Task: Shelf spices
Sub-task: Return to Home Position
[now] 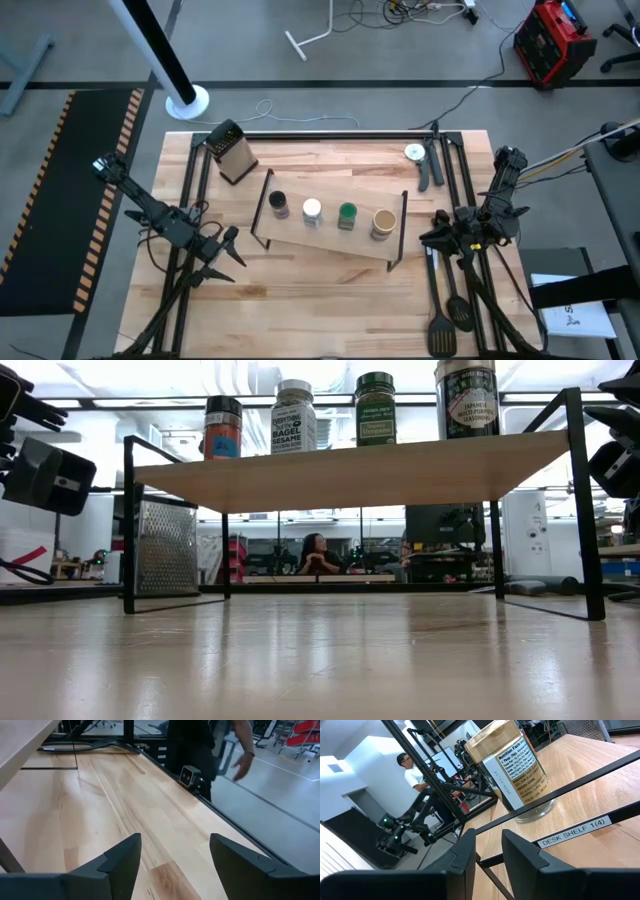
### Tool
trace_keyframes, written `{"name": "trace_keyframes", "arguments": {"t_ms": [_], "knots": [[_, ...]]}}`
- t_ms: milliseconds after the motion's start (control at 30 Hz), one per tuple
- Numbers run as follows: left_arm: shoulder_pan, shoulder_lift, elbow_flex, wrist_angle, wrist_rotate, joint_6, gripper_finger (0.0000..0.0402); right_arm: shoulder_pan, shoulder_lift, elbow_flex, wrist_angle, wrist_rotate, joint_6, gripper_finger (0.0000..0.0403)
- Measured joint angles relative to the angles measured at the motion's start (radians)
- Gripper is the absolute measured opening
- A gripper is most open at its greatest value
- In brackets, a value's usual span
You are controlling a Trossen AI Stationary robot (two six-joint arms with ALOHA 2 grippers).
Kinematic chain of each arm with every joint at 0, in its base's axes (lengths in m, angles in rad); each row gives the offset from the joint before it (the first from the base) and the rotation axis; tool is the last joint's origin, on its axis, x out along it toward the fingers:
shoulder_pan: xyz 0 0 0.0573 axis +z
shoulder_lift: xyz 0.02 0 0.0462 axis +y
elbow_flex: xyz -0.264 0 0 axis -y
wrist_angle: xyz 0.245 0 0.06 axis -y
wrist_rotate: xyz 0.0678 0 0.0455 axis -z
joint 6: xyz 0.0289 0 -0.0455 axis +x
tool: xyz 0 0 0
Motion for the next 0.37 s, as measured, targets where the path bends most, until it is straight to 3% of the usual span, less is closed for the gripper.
{"name": "trace_keyframes", "arguments": {"t_ms": [367], "knots": [[0.000, 0.045, 0.001, 0.000, 0.000, 0.000, 0.0213, 0.000, 0.000, 0.000, 0.000, 0.000, 0.000, 0.0050]]}}
